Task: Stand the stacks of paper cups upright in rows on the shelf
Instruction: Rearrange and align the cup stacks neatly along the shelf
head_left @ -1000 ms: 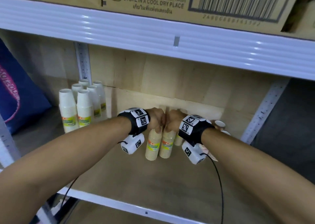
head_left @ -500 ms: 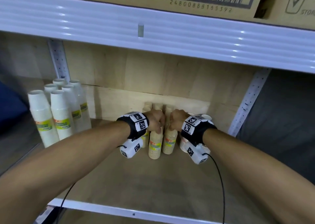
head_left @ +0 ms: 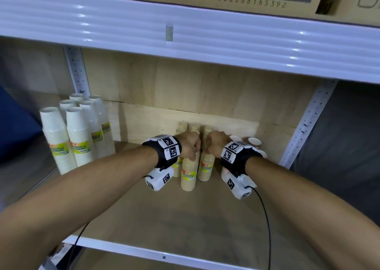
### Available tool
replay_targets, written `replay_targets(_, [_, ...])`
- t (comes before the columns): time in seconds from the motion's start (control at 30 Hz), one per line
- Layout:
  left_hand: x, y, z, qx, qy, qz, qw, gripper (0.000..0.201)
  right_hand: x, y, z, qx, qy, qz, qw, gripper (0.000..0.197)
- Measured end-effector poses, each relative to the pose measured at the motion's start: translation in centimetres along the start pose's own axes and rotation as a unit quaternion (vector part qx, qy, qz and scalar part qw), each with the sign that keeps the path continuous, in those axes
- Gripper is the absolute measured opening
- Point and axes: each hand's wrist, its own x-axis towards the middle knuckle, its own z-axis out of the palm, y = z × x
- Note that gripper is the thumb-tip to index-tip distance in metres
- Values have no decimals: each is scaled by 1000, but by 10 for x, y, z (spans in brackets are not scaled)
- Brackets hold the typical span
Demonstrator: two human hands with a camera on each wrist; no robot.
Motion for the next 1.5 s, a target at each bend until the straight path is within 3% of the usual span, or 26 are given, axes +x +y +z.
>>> replay_targets(0.37, [-7, -1, -5, -16, 10, -5, 1000, 32, -1, 1, -1, 8, 32, 19, 999, 30])
replay_targets(0.63, [-33, -19, -56, -1, 68, -18, 998, 34, 11, -33, -28, 0, 59, -5, 998, 30])
replay_targets(0.83, [-66, -50, -111, 15, 115, -55, 992, 42, 20, -88, -40, -5, 73, -71, 995, 41])
replay_targets(1.1, [-138, -127, -177, 37, 190, -121, 974, 35, 21, -202, -35, 6, 84, -180, 980, 30])
replay_targets(1.37, [-195, -204, -191, 54, 207, -197, 957, 35, 17, -291, -13, 45, 72, -277, 957, 31])
replay_targets(1.5, [-210, -226, -183, 34, 203, -215, 955, 28, 21, -312, 1, 51, 73, -271, 958, 38])
